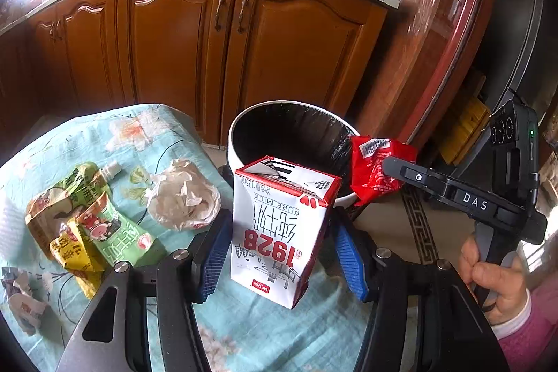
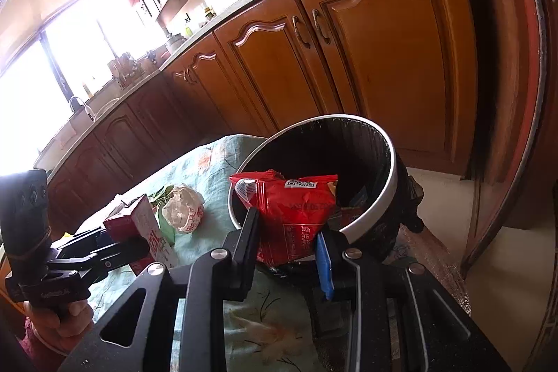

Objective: Collect trash
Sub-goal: 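Carry carton and snack bag over the bin and open both tools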

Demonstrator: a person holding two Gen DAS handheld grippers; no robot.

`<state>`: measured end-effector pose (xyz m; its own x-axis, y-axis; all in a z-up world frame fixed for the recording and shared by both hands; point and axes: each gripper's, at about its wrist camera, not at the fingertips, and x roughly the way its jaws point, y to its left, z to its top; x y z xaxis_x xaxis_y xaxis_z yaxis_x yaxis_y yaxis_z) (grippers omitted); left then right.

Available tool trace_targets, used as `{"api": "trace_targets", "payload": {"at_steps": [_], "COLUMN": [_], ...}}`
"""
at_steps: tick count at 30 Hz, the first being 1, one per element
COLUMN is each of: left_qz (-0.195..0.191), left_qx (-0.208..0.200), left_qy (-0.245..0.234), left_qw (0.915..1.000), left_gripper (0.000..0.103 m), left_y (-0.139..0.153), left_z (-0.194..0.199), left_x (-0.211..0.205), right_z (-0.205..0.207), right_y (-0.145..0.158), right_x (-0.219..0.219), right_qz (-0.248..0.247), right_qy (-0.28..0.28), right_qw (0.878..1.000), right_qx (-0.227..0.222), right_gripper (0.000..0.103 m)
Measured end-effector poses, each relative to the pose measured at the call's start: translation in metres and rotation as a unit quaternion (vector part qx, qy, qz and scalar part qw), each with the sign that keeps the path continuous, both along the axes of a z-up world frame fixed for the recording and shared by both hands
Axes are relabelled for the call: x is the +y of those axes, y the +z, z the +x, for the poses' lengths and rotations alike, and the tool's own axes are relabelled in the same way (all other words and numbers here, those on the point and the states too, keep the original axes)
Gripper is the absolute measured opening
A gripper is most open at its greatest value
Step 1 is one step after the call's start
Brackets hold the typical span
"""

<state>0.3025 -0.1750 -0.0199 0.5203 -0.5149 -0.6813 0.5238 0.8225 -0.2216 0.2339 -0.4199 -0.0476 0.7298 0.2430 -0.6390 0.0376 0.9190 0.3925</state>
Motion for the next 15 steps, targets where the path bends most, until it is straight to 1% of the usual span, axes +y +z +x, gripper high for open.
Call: {"api": "trace_targets", "payload": {"at_steps": [7,12,15], "left_qz": [0.006,0.031,0.032], "left_qx": [0.014,0.024,0.033], "left_qy": [0.001,0.006,0.008], "left_qw": [0.9999,0.9992,0.9989], "left_gripper": [0.056,0.056,0.056], "left_y": [0.001,0.001,0.001], "left_z": [0.038,0.067,0.083], "left_x": [-0.029,-0.053,-0.064], "right_z": [0.017,0.034,0.044], "right_y": [0.004,0.004,0.0], "right_x": [-0.016,-0.027,-0.035], "right_qz": [-0.007,-0.008,-0.009], "right_qy": [0.001,-0.001,-0.001], "right_qw": [1.0,1.0,1.0], "right_qx": [0.005,0.015,0.026], "right_gripper": [0.029,0.03,0.03]}}
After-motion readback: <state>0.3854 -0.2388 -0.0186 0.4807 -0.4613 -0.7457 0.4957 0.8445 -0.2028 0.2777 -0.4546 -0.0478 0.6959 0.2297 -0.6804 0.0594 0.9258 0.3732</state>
